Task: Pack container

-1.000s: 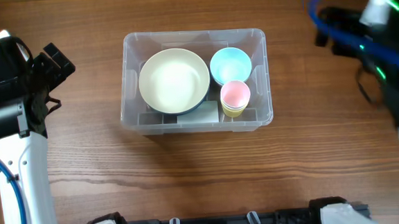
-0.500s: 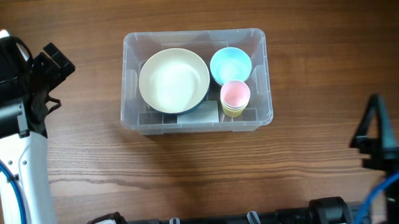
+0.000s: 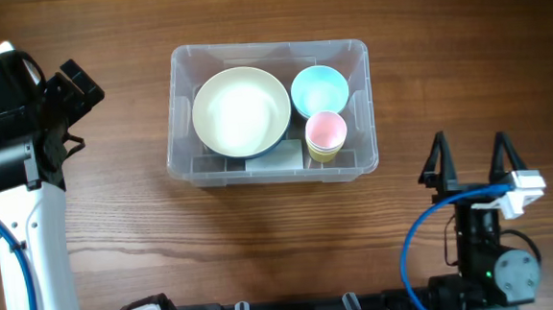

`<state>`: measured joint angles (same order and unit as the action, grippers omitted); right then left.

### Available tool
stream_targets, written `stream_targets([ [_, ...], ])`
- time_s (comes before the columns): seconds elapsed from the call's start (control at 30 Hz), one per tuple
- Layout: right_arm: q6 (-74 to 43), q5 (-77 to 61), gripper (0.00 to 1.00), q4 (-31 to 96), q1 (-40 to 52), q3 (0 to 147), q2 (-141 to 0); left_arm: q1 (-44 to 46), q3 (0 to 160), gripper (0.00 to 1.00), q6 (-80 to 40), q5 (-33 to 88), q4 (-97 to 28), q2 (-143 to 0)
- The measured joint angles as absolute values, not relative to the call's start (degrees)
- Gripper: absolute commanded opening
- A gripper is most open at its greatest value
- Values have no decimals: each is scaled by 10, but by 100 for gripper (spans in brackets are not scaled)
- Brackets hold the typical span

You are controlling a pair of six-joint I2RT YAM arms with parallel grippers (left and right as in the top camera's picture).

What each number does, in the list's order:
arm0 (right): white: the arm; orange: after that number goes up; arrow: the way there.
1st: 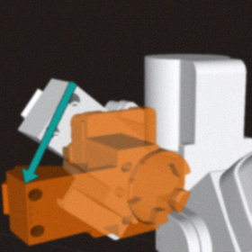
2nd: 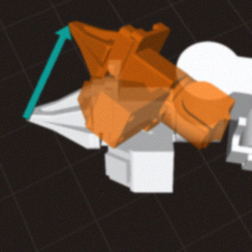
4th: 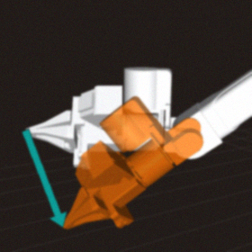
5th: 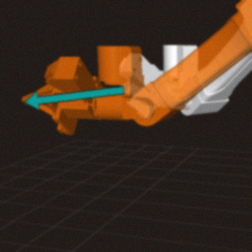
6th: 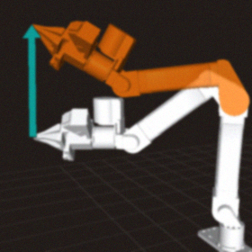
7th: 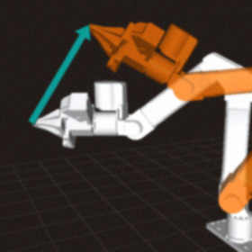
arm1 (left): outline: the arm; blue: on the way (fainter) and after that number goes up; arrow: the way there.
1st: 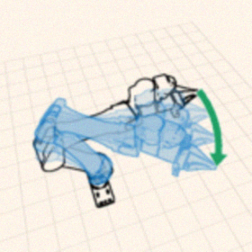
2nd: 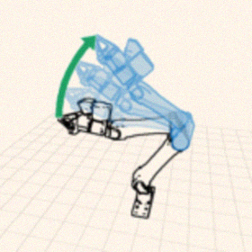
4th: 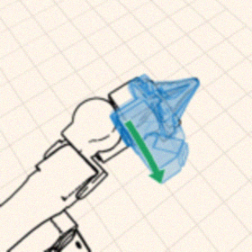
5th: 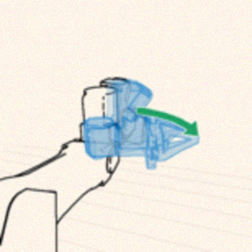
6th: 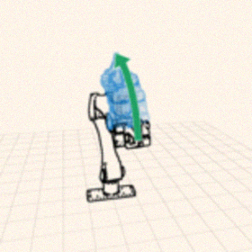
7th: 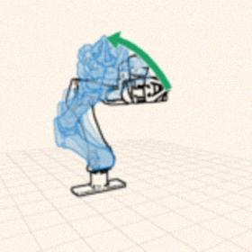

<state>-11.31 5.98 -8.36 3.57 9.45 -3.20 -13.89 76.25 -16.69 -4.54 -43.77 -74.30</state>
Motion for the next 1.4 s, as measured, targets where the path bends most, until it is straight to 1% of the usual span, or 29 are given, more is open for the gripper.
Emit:
stream_targets([
  [0.17,-113,55,100,-101,36,46,-16,-139,762,100,-167,-45,-438,-743],
  [0.43,-97,32,100,-111,36,14,-11,-139,762,100,-167,-45,-438,-743],
  [0.73,-46,-2,100,-56,36,4,-11,-139,762,100,-167,-45,-438,-743],
  [1.0,-37,-13,100,-2,36,4,-10,-139,762,100,-167,-45,-438,-743],
  [1.4,-37,-18,100,0,36,4,-10,-139,762,100,-167,-45,-438,-743],
])
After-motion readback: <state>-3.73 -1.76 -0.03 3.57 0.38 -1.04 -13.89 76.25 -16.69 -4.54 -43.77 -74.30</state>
